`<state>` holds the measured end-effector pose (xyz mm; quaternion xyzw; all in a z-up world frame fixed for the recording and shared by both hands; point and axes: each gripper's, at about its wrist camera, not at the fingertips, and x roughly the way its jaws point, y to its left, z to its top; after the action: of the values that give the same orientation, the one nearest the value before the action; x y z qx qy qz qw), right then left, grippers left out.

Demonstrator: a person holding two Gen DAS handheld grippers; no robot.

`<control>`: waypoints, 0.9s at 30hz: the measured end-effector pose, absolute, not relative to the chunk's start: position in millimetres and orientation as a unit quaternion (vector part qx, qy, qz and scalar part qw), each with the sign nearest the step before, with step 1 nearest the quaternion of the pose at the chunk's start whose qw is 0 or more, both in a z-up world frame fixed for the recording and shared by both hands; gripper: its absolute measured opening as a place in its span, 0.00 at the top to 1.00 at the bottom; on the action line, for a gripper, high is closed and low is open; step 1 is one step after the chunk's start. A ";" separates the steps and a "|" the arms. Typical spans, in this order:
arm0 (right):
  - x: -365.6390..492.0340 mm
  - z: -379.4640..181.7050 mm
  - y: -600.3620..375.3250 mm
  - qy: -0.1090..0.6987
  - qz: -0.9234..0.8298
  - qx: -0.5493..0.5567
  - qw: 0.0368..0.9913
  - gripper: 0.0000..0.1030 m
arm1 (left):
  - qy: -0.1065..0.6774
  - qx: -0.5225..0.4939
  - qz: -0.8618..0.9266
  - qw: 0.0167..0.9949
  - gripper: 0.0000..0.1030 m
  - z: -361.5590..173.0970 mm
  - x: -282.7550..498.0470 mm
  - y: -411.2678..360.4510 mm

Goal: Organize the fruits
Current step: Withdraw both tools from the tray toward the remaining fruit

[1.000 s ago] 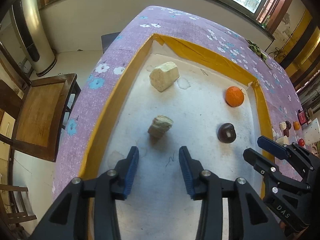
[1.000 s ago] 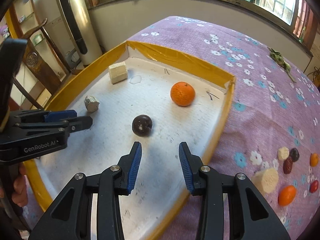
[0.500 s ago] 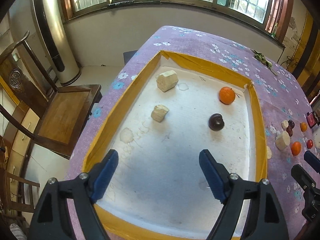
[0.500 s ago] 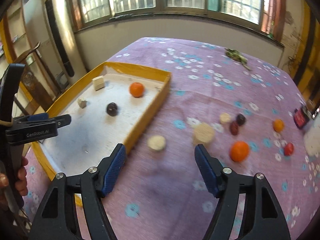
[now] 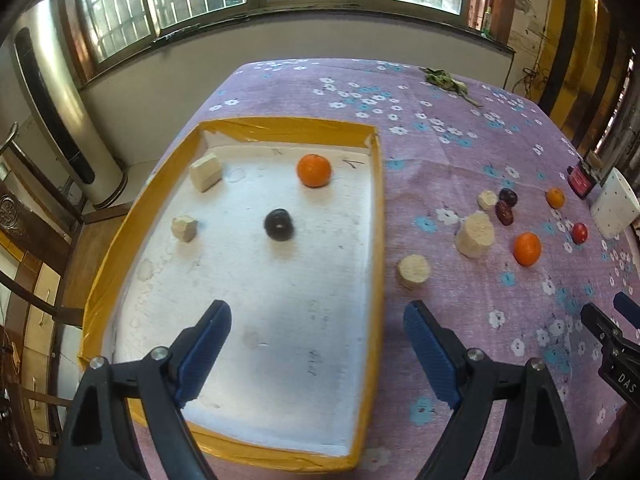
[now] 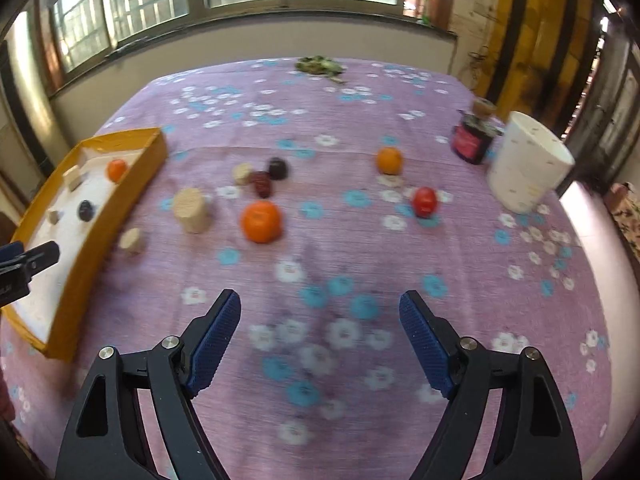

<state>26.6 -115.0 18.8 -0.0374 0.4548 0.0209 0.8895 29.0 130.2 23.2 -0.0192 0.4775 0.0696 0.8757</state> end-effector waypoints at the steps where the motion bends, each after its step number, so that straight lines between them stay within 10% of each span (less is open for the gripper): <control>1: 25.0 18.8 -122.4 0.450 0.012 -0.046 0.892 0.20 | 0.479 -0.015 0.063 0.875 0.13 22.7 28.6 122.0; 23: 97.4 -19.2 -91.3 0.470 0.166 -0.067 0.864 0.30 | 0.527 0.054 0.017 0.848 0.13 2.0 36.5 53.4; 27: 112.3 -32.0 -83.0 0.491 0.186 -0.063 0.849 0.67 | 0.533 0.046 0.012 0.845 0.13 0.9 45.1 55.1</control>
<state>112.3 -83.0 -32.0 -0.0631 0.4908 0.1859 0.8488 45.1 55.1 0.9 0.0462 0.5330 0.0124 0.8448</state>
